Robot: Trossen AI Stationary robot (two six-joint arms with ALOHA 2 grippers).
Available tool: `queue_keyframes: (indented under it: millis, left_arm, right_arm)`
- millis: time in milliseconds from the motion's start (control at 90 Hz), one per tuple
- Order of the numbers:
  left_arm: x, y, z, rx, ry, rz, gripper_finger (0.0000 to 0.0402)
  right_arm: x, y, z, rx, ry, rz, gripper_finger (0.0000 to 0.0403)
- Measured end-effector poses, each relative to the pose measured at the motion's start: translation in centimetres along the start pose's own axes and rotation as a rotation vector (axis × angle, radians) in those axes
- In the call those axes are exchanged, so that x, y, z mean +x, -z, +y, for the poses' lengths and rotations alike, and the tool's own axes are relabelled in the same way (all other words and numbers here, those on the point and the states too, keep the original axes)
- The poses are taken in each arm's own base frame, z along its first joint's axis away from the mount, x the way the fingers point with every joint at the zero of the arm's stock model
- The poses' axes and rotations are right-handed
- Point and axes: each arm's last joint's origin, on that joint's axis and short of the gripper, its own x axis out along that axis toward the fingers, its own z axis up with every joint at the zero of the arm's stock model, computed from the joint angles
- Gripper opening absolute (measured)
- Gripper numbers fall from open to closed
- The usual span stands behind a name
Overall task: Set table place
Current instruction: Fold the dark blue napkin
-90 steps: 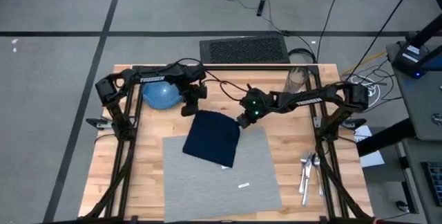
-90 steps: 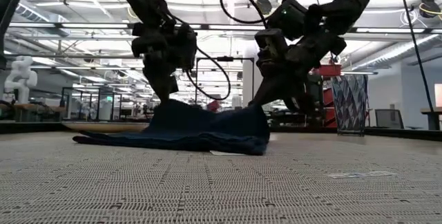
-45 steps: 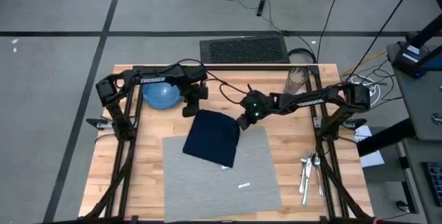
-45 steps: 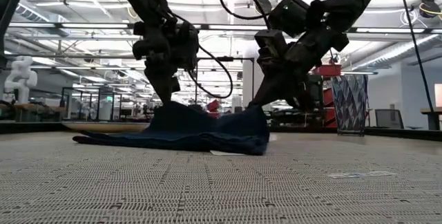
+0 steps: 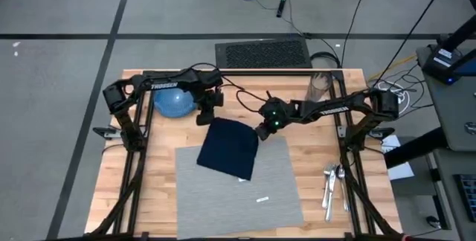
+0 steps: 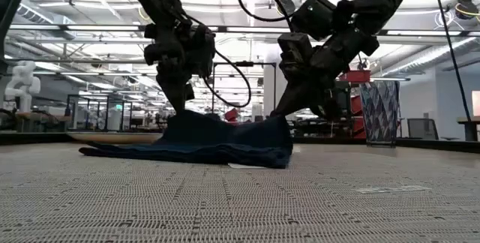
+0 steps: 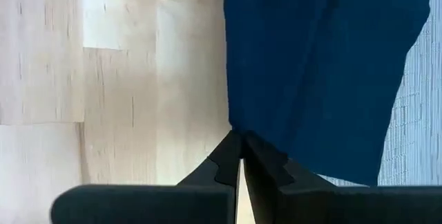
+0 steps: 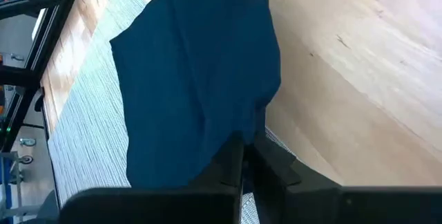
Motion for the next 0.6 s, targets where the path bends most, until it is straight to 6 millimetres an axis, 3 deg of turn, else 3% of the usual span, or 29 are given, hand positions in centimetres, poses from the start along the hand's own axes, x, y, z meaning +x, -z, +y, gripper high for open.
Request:
queue_keyframes:
  millis: [311,600]
  left_arm:
    - [-1.0,-0.1,-0.7,0.016,0.015,-0.042,0.0]
    - [-1.0,-0.1,-0.7,0.015,0.018,-0.043,0.0]
  right_arm:
    - [-1.4,-0.5,0.9,-0.056,-0.042,-0.051,0.0]
    - [-1.4,-0.2,1.0,-0.053,-0.039,-0.024,0.0]
